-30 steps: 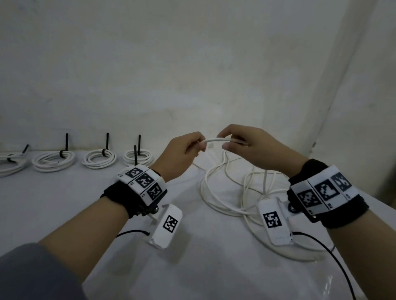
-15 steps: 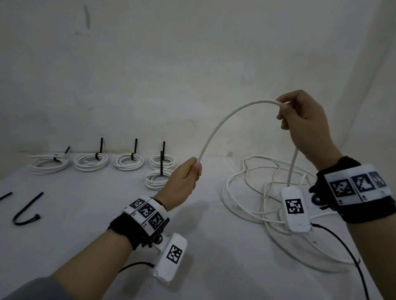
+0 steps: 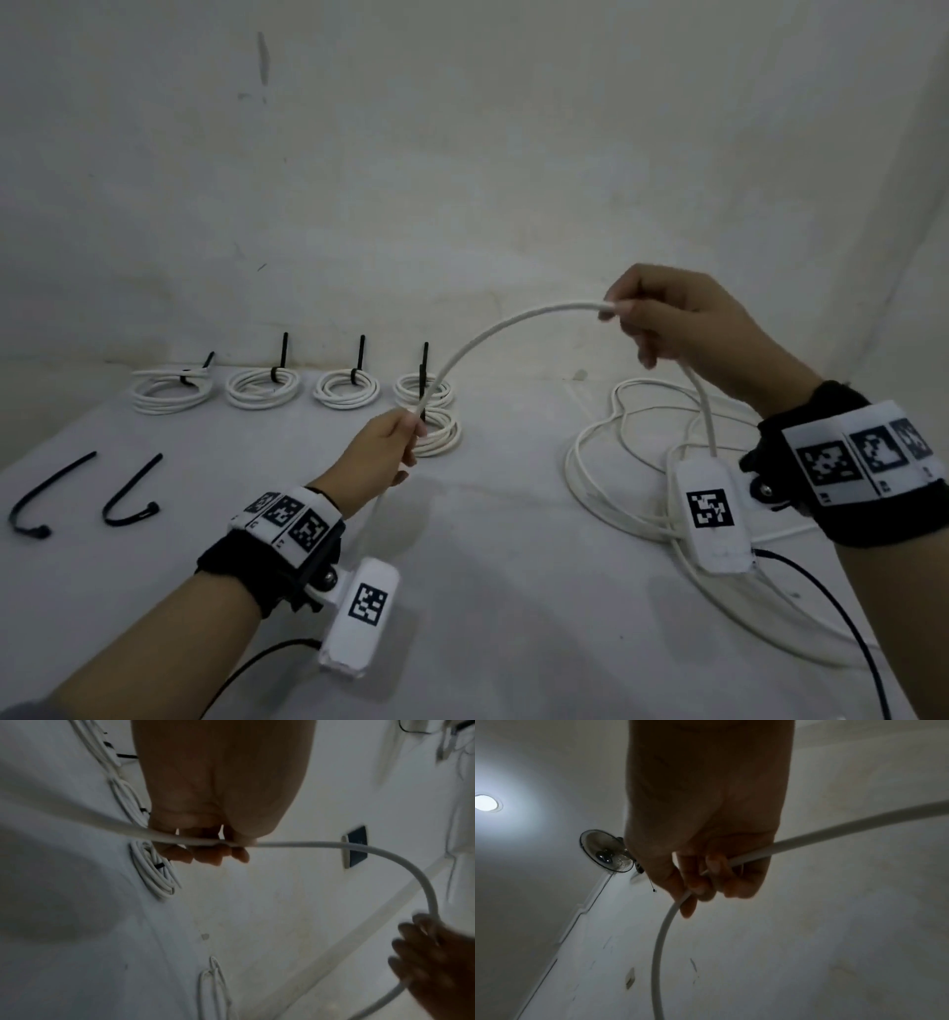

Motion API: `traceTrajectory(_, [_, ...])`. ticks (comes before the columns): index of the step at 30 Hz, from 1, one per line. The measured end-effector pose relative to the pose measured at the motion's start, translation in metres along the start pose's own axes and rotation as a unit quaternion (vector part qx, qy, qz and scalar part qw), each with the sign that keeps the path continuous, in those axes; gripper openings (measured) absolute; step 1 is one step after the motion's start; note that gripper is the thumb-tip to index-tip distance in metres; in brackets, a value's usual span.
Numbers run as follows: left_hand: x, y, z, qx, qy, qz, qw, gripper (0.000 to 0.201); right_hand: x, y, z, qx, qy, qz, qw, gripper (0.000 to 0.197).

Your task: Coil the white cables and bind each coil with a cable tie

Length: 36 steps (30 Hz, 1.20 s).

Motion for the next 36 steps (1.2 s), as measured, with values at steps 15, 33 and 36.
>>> traceTrajectory(15, [0.011,-0.017,-0.020,0.099,-0.088,-0.170,0.977,0.046,0.031,0.023,0.001,-0.007,0.197,-0.058,0.979,0.029])
traceTrajectory(33, [-0.009,0.056,-0.005,-0.130,-0.011,-0.299,0.945,0.035,-0.160,-0.032,0.002,0.088,-0.319,-0.186,0.925,0.012])
traceTrajectory(36, [-0.025,0.053,-0.011,-0.137,-0.024,-0.213,0.967,0.027,-0.146,-0.044,0.020,0.112,-0.243,-0.151,0.952,0.009])
Point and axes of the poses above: each hand's wrist, its own z-axis towards the middle knuckle, its own x-axis out of the back of the hand, y = z × x, the point moved 8 cm from there along z, towards the middle knuckle, and after that the axes turned 13 degrees about -y, right-handed, at the moved point
